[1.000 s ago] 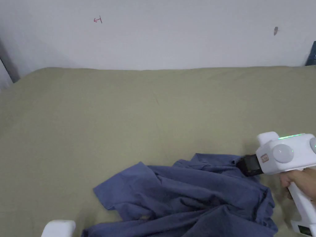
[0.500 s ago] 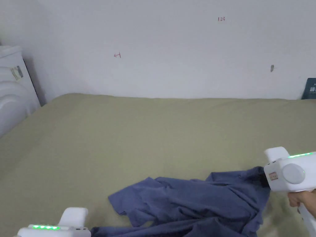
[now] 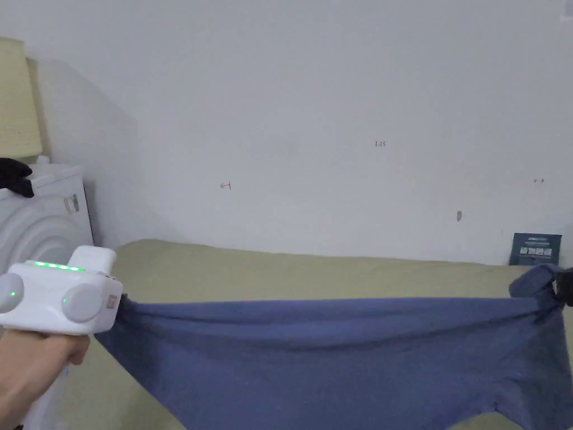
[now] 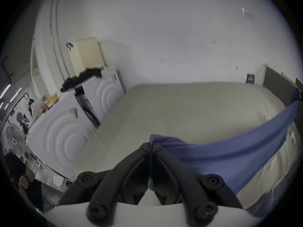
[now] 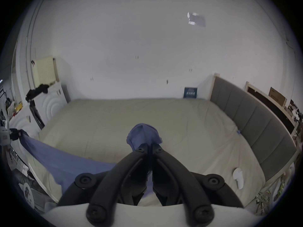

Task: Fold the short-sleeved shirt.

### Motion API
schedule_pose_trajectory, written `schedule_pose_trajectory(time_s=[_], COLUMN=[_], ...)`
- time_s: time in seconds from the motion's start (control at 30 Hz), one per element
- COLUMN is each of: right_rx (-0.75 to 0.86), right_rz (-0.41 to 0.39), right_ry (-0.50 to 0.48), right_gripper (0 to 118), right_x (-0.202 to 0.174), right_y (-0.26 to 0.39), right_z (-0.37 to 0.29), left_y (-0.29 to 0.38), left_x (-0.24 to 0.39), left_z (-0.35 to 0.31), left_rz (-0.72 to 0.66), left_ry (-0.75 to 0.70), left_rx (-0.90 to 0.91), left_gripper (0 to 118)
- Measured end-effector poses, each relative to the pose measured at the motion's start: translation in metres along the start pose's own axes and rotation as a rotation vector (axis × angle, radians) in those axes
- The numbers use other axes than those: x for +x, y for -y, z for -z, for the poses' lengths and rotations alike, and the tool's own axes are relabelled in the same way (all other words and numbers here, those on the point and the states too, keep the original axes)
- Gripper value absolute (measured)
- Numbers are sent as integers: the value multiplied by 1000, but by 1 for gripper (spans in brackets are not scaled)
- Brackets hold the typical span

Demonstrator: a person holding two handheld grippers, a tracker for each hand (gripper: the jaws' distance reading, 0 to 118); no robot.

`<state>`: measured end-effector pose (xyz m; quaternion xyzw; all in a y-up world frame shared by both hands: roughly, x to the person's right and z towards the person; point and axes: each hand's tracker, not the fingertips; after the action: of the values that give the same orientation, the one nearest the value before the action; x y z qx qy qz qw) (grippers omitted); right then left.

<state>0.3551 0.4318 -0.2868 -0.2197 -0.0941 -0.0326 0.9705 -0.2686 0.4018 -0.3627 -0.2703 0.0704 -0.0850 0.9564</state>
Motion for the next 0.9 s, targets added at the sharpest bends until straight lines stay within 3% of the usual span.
schedule_pose_trajectory(time_s=[0.27,0.4,0.57,0.9], right_rx=[155,188,196,178], right_rz=[-13,26,52,-15], right_ry=[97,116,123,171], right_gripper=[6,6,6,6], right_x=[1,8,15,10], right_y=[-63,-87,-110,-146], right_z=[-58,-62,-43,30], left_y=[-87,-114,-138,-181], left_x=[5,8,16,36], left_z=[-58,-61,-47,12], left_rz=[12,-15,-14,-74], left_ry=[-29,-30,-26,-6], left_rx=[175,207,191,165], left_gripper=[0,0,0,0])
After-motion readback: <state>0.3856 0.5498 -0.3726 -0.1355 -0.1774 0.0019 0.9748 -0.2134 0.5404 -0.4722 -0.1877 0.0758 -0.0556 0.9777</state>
